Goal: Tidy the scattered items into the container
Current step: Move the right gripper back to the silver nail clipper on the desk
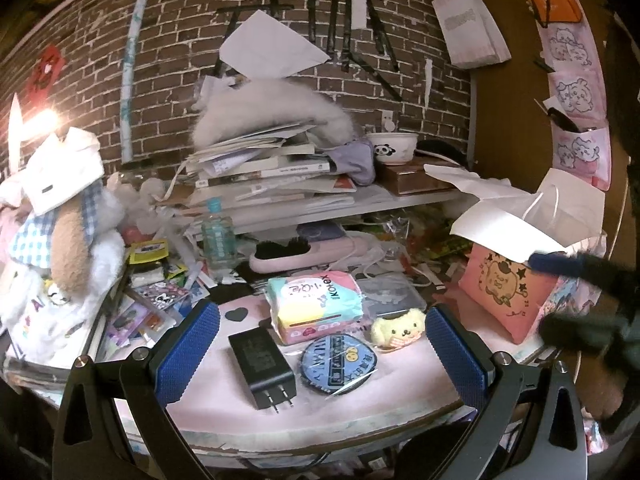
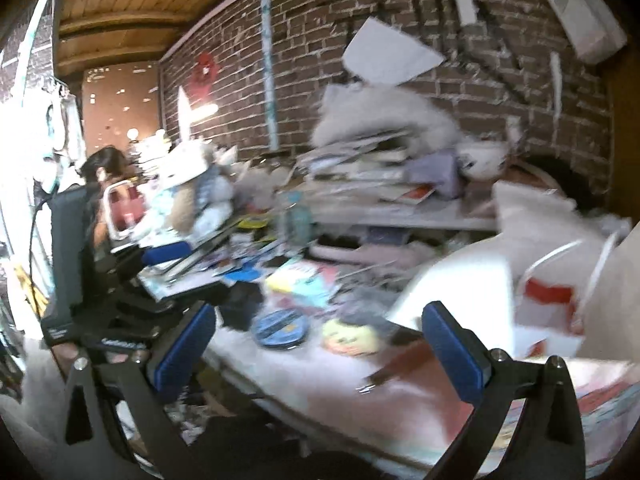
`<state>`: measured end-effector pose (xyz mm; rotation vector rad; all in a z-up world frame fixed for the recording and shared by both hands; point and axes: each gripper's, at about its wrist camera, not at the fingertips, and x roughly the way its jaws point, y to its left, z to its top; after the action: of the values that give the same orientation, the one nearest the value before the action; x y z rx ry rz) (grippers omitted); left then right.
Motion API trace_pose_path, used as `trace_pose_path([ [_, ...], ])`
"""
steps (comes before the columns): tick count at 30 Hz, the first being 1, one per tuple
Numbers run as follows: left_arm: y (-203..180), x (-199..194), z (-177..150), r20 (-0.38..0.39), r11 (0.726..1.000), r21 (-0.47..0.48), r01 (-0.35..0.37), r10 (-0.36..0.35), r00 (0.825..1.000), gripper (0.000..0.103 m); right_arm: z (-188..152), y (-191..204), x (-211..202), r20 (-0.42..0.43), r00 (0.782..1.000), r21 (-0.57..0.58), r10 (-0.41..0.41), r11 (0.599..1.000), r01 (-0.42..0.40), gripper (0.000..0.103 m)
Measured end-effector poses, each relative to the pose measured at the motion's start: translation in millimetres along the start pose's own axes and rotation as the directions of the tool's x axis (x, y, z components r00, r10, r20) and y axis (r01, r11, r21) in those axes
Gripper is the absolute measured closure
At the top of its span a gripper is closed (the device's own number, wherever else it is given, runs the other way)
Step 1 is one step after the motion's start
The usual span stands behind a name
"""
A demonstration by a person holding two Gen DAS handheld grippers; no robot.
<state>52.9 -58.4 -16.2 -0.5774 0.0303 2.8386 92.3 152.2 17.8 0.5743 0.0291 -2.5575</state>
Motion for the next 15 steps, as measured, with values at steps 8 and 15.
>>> trace_pose_path([
  [8, 6, 0, -2, -0.003, 1.0, -0.01, -0.023, 0.023, 1.0, 0.0, -31, 7, 38, -0.073, 0.997, 0.047, -0.03, 0.998, 0.033, 0.001],
  [15, 7, 0, -3, -0.002, 1.0, -0.014, -0.016, 0.016, 1.0, 0.0, -51, -5, 63, -0.097, 0.964, 0.07, -0.249, 0.964, 0.256, 0.026],
])
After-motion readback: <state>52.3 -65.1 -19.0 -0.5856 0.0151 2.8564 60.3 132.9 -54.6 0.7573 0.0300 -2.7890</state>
